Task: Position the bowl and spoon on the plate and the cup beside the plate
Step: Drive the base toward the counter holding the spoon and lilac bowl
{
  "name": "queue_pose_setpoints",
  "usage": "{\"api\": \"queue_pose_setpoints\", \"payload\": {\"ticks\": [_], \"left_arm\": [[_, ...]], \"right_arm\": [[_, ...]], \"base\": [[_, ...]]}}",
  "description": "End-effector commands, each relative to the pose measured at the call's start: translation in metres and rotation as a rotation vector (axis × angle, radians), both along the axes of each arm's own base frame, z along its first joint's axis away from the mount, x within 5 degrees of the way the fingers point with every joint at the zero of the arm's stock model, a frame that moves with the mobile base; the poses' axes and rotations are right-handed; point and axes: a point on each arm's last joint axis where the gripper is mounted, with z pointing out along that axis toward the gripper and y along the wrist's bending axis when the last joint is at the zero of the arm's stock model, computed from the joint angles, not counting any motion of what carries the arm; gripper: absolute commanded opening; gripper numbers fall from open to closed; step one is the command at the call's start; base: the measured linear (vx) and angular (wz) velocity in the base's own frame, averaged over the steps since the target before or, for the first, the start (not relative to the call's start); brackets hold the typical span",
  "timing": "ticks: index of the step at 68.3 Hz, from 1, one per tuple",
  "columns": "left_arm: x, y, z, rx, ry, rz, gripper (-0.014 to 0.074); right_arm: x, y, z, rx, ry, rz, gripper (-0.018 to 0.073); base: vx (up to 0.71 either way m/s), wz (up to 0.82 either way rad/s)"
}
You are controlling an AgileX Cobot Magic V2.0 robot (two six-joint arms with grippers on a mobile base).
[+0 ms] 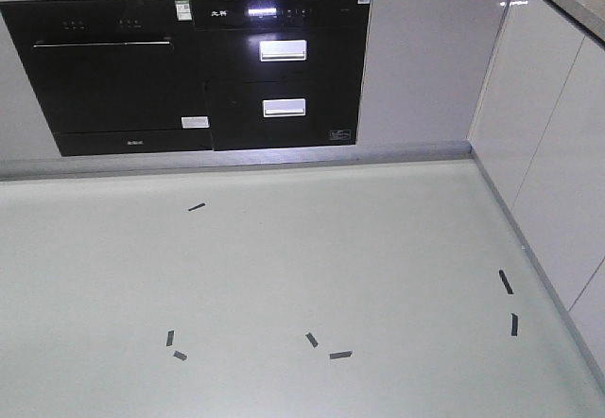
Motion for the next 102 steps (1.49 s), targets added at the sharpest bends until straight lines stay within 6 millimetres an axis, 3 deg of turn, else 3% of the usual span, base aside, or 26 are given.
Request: {"api": "queue_pose_setpoints", "payload": {"ticks": [1,102], "left_arm": [[-0.0023,0.0003,0.0132,-0.026,-0.1,0.001,-0.0006],[-0.0023,0.0002,0.0132,-0.026,-0.1,0.0,-0.0006]], "right_arm": [[-0.0008,0.0001,0.0042,-0.013,-0.07,-0.002,-0.0011],[-0.0008,0.0001,0.0042,-0.014,-0.07,-0.002,-0.0011]], "base": [[0.0,0.0],[0.11,0.03]]}}
